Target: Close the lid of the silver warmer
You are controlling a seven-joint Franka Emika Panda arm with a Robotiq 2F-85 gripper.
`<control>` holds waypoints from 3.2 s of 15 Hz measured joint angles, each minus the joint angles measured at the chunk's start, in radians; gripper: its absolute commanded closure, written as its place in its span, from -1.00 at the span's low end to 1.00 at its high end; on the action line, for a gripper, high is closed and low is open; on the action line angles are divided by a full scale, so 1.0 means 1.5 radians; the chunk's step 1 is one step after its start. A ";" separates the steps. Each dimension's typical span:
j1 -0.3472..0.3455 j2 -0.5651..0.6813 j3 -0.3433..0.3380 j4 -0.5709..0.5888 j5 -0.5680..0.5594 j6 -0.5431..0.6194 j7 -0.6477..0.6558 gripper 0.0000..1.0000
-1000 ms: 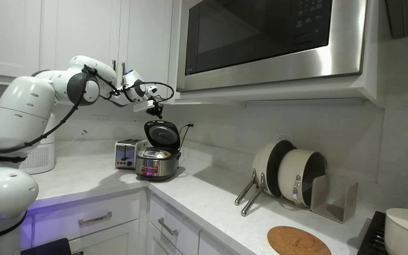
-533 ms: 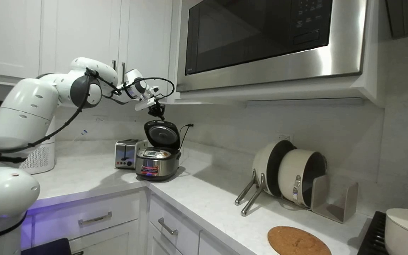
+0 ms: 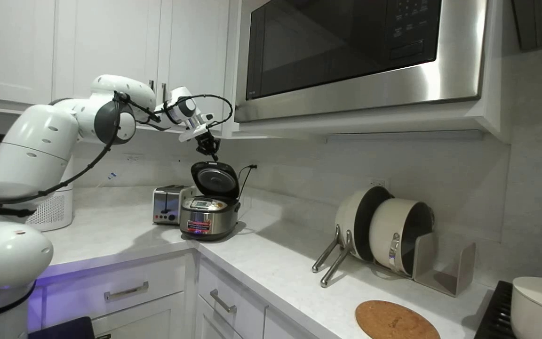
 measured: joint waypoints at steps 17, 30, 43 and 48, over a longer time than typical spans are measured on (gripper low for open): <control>-0.034 0.047 0.001 0.015 0.116 -0.054 -0.039 1.00; -0.032 0.112 0.001 0.037 0.116 -0.151 -0.038 1.00; -0.034 0.125 0.002 0.057 0.128 -0.168 -0.038 1.00; -0.035 0.125 0.002 0.057 0.133 -0.169 -0.036 0.20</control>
